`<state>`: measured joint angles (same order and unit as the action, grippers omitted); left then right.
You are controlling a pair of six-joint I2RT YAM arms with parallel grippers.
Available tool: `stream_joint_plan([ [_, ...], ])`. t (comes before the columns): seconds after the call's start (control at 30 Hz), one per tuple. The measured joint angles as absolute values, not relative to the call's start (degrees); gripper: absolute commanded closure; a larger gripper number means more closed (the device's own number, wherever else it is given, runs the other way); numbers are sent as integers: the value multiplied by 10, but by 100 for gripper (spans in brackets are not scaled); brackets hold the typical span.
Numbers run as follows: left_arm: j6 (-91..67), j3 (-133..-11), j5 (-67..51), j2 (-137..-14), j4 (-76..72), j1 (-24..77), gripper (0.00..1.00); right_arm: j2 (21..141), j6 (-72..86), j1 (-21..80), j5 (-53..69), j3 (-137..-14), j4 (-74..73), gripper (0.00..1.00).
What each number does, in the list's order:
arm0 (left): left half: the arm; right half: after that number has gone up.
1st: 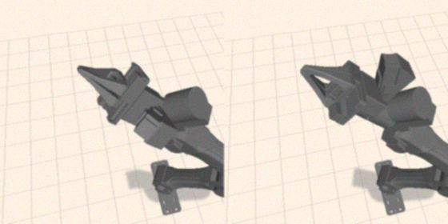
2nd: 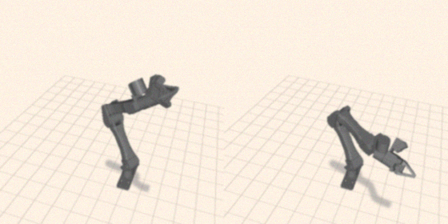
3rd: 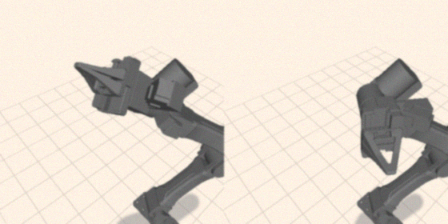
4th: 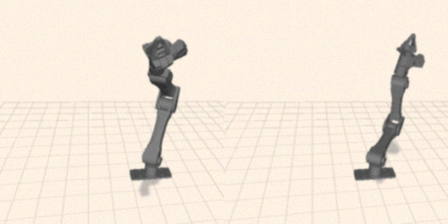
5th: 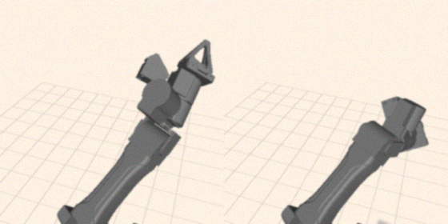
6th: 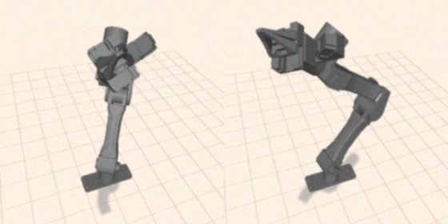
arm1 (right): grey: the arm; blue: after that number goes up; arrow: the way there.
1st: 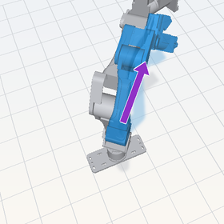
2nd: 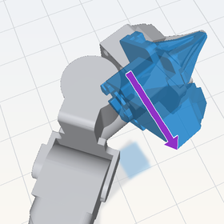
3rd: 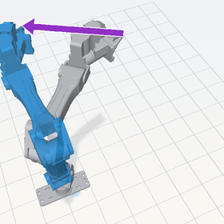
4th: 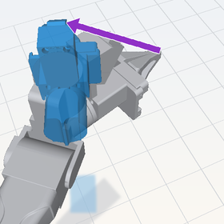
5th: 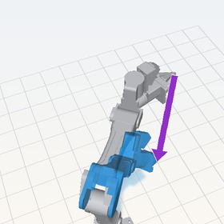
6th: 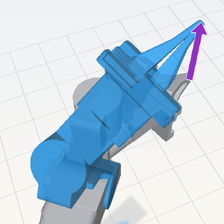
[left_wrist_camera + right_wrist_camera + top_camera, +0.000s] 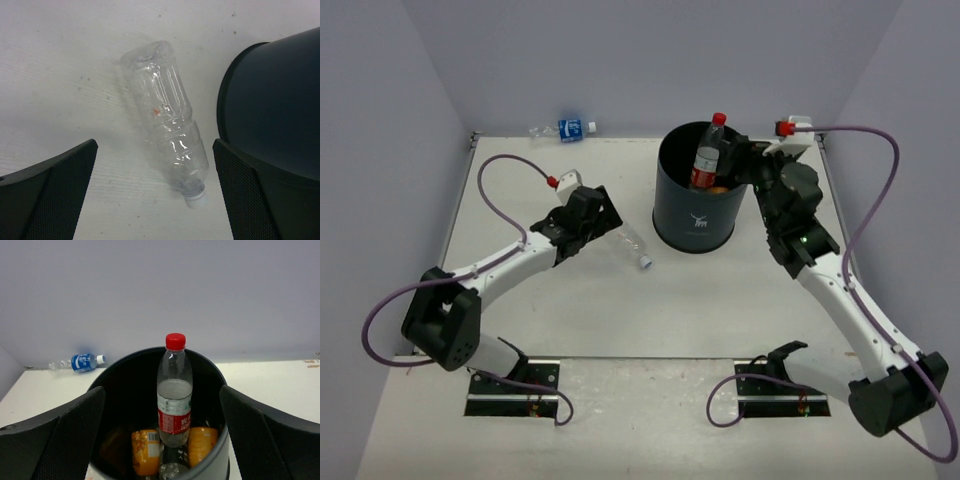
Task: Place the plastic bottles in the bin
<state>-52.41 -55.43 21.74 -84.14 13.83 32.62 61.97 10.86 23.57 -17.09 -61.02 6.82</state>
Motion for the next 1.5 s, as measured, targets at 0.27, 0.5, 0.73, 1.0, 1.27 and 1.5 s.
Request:
stream_joint_plan([
  [0.27,-519,-616,191,-957,140,326,0,438,166,236,-170,-479,49,1],
  [0.5,-519,-649,192,-1011,151,326,1,316,212,236,-173,-377,15,1],
  [0.73,-519,-686,186,-1078,164,326,18,307,234,236,-185,-370,-36,1],
  [1.0,-504,-697,184,-1087,186,326,58,285,262,236,-181,-366,-59,1],
  [1.27,-445,-681,176,-1049,190,326,75,283,263,236,-95,-366,-61,1],
  [1.5,-293,-545,14,-803,79,326,78,304,265,236,15,-366,-44,1],
])
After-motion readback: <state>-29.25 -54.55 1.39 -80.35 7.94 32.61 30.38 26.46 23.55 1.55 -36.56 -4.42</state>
